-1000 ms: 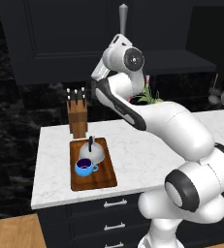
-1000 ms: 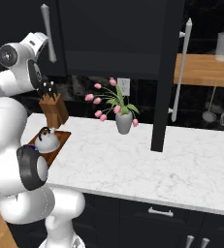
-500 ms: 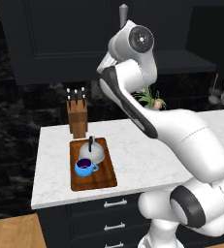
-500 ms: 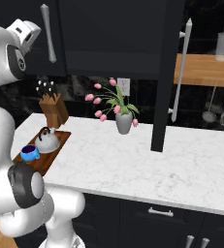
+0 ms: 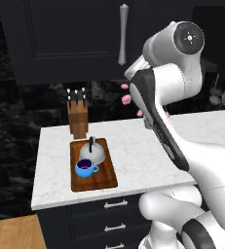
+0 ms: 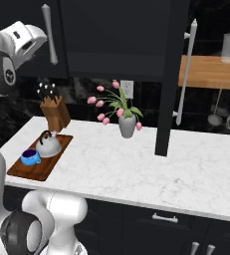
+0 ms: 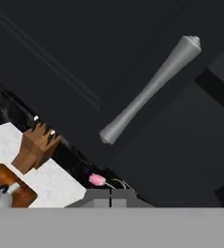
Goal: Pick the kettle from the counter and place it on the tray. Then pick the mug from the cabinet and place it on the tray. Then close the cabinet doors.
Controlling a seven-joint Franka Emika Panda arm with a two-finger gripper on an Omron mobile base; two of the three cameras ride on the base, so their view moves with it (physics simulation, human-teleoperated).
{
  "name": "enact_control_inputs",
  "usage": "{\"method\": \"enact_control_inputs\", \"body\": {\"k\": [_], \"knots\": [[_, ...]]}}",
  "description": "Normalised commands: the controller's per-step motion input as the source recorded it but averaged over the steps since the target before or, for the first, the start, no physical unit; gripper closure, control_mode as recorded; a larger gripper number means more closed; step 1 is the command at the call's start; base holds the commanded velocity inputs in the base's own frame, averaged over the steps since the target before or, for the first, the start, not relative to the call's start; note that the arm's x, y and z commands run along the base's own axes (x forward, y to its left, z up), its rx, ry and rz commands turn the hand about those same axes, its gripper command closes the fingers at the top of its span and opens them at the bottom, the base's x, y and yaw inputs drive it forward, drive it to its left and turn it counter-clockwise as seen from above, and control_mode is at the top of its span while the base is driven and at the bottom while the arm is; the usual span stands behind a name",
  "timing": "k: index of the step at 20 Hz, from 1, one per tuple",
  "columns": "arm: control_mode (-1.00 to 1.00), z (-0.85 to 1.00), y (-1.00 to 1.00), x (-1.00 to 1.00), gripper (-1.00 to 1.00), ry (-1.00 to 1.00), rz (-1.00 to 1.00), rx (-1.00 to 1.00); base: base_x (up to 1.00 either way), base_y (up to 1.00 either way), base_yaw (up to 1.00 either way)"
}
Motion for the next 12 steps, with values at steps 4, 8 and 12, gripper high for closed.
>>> {"method": "enact_control_inputs", "body": {"k": [4, 8, 12], "knots": [[-1.0, -0.01, -0.5, -0.38, 1.0, -0.03, 0.0, 0.25, 0.0, 0.0, 0.0], [-1.0, 0.0, -0.44, -0.96, 1.0, -0.02, -0.03, 0.3, 0.0, 0.0, 0.0], [-1.0, 0.0, -0.57, -1.0, 1.0, -0.01, -0.24, 0.4, 0.0, 0.0, 0.0]]}}
